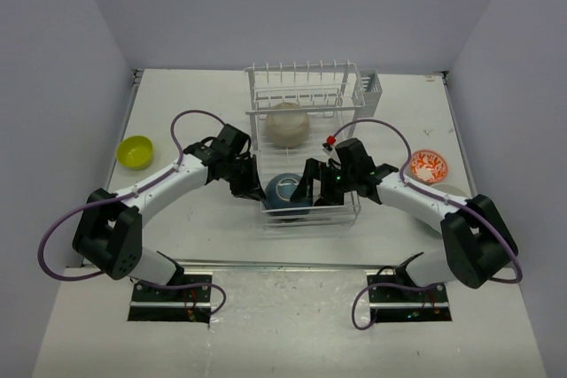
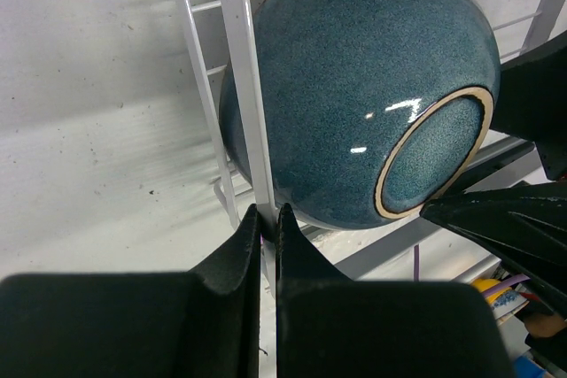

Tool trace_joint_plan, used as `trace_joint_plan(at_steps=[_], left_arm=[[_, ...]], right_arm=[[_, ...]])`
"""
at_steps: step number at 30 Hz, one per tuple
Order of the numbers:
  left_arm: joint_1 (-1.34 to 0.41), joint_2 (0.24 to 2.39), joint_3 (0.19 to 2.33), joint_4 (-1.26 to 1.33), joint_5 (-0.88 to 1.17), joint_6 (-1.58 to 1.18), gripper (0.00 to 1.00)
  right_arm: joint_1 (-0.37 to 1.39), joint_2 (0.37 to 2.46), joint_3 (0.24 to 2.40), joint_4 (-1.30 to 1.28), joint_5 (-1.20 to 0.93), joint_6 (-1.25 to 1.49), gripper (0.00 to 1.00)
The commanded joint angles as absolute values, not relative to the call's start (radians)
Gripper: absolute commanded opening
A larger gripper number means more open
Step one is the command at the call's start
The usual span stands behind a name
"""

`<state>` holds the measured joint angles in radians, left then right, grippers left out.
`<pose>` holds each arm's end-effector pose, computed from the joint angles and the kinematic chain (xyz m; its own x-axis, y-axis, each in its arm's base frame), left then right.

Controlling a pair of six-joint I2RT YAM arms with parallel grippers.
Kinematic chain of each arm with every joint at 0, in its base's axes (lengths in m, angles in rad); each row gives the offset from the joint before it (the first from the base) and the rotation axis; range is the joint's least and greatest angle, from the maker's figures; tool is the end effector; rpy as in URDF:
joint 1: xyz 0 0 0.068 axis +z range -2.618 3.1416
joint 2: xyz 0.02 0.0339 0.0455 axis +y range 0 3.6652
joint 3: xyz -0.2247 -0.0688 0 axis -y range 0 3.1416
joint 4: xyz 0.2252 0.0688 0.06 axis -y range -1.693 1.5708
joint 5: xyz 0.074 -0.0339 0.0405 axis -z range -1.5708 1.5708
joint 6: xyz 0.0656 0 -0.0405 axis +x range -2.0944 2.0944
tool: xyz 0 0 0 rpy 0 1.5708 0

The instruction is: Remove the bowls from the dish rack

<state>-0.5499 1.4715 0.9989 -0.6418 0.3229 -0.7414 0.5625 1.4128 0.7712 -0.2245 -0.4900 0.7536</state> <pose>0.2326 -0.1670 0.1657 -0.9796 -0.1507 -0.1327 -0.0634 0.8592 -0.5077 0.2258 0.1789 0.1482 -0.9684 0.1032 -0.2271 -0.0902 0.7037 0.7047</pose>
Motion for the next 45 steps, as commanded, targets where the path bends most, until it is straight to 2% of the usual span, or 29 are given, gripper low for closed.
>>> trace_joint_plan(at_steps=[1, 8, 13, 19, 31, 39, 45], left_arm=[[-0.555, 1.534, 0.973, -0.518, 0.261, -0.701, 0.0], [-0.555, 1.52, 0.968, -0.531, 0.255, -0.698, 0.0], [-0.554, 1.519, 0.963, -0.532, 0.252, -0.698, 0.0], [-0.555, 1.519, 0.959, -0.532, 0.252, -0.699, 0.0], [-0.555, 1.513, 0.968, -0.561, 0.236, -0.703, 0.0], [-0.555, 1.511, 0.992, -0.597, 0.224, -0.695, 0.0], [-0.555, 1.528, 1.028, -0.617, 0.218, -0.689, 0.0]], right_arm=[[0.561, 1.433, 0.776, -0.224, -0.446, 0.721, 0.99], [0.561, 1.424, 0.744, -0.179, -0.476, 0.718, 0.99], [0.561, 1.299, 0.752, -0.238, -0.393, 0.675, 0.99], [0.56, 1.262, 0.81, -0.305, -0.38, 0.652, 0.99], [0.506, 1.381, 0.792, -0.206, -0.475, 0.629, 0.99], [0.448, 1.44, 0.701, 0.015, -0.644, 0.689, 0.99], [0.448, 1.466, 0.699, 0.041, -0.67, 0.698, 0.99]])
